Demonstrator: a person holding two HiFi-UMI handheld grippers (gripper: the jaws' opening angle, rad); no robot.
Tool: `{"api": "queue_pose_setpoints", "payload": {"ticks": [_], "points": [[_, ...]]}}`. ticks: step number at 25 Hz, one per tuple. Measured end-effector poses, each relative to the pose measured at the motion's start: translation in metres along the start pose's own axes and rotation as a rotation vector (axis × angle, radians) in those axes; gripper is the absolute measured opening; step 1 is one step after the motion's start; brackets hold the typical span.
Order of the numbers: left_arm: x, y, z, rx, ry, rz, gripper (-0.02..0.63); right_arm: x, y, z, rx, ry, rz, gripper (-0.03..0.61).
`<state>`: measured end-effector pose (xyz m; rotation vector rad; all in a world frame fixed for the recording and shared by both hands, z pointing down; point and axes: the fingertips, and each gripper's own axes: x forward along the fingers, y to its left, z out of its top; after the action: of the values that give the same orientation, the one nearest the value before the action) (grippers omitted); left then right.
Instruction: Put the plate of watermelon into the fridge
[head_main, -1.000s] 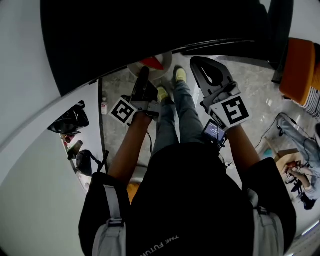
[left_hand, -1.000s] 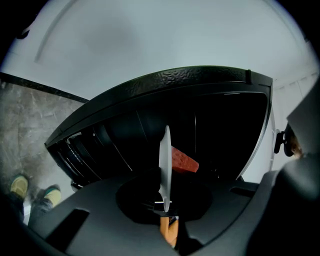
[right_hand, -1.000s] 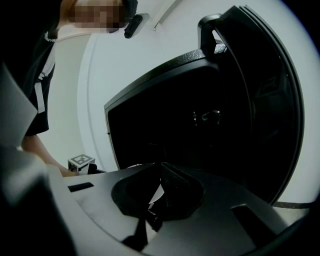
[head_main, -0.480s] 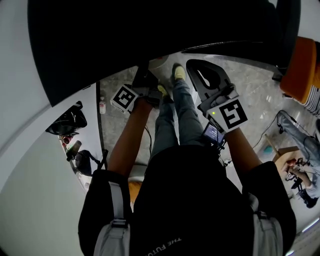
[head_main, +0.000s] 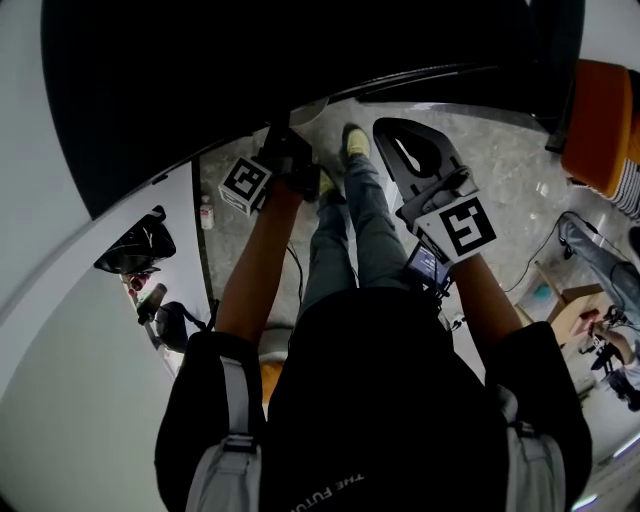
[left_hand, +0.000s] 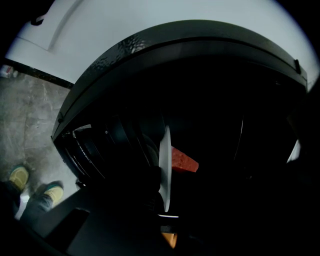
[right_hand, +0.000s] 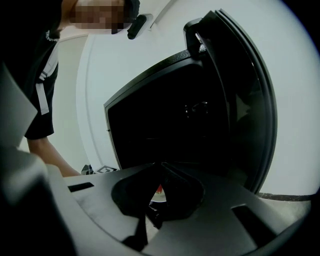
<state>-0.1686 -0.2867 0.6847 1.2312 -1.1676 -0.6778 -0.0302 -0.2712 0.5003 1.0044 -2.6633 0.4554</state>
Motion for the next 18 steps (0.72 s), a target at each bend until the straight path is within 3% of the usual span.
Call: {"api": "queue_pose_setpoints", "payload": {"ticks": [4,11,18], "points": [[0.008,0.004,0.005,-0.021,-0.020,-0.001,0.026,-0.002,-0.004,0.003,0.000,-0.013,-0.007,0.014],[0.020,0.002,0.011,0.027,-0.015,0.008,0.026,-0.005,-0.007,0.001,0.010,-0.005,-0.016,0.014],[0.019,0.006,0.011,0.150,0.008,0.020,0.072,-0.005,-0.006,0.004,0.017,-0.012,-0.012,0.014]]}}
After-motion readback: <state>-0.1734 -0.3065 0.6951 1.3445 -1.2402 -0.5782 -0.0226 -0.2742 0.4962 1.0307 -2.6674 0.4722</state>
